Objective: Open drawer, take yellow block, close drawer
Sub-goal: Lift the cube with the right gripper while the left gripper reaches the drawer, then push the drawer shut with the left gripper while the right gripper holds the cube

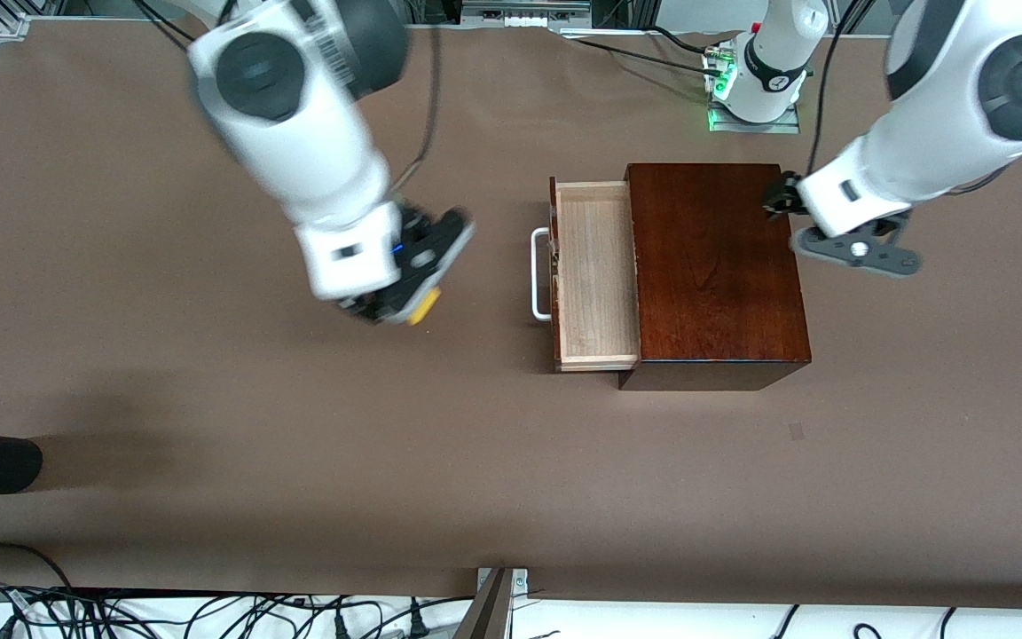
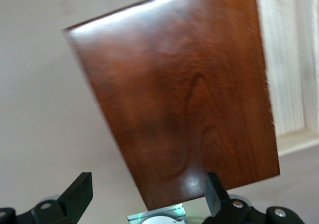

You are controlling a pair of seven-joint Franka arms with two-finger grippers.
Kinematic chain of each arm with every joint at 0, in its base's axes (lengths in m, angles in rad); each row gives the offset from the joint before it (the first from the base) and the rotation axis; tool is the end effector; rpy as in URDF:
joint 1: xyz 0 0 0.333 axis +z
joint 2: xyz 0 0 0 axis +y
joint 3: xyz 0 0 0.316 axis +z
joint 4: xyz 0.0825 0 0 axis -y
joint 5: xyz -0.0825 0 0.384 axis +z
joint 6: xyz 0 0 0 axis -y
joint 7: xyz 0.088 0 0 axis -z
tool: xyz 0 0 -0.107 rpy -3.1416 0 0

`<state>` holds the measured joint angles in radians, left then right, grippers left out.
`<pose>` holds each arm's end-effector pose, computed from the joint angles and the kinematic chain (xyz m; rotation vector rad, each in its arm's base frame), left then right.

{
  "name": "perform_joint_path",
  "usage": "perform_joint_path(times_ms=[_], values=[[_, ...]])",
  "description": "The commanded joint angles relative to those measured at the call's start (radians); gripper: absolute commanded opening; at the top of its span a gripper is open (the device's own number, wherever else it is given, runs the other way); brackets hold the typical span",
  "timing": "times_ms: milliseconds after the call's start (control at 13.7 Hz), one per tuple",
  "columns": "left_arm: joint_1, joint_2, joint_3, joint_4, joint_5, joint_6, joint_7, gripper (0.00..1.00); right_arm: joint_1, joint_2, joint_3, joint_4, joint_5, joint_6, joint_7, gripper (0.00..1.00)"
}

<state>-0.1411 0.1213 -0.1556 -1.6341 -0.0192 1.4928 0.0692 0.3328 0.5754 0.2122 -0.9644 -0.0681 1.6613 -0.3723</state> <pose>0.5454 -0.1646 0.5220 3.0543 -0.5656 -0.4120 0.6442 0.3243 0.5574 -2.7877 -1.3090 -0.1975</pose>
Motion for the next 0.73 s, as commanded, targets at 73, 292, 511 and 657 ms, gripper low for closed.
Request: perform_joint_path(times_ms=[73,292,511,657], values=[[0.008,0.049,-0.117,0.040,-0.068,-0.003,0.228,1.00,-0.165,-0.224,0.019,-0.314,0.048,0.012,0.050,0.00],[0.008,0.106,-0.258,0.040,-0.096,0.140,0.320,1.00,-0.238,-0.288,-0.008,-0.477,0.051,0.044,0.078,0.00],[0.003,0.193,-0.405,0.043,-0.122,0.288,0.305,1.00,-0.251,-0.310,-0.072,-0.620,0.093,0.081,0.111,0.00],[-0.037,0.262,-0.435,0.086,-0.183,0.291,0.302,1.00,-0.251,-0.341,-0.099,-0.760,0.083,0.174,0.176,0.00]])
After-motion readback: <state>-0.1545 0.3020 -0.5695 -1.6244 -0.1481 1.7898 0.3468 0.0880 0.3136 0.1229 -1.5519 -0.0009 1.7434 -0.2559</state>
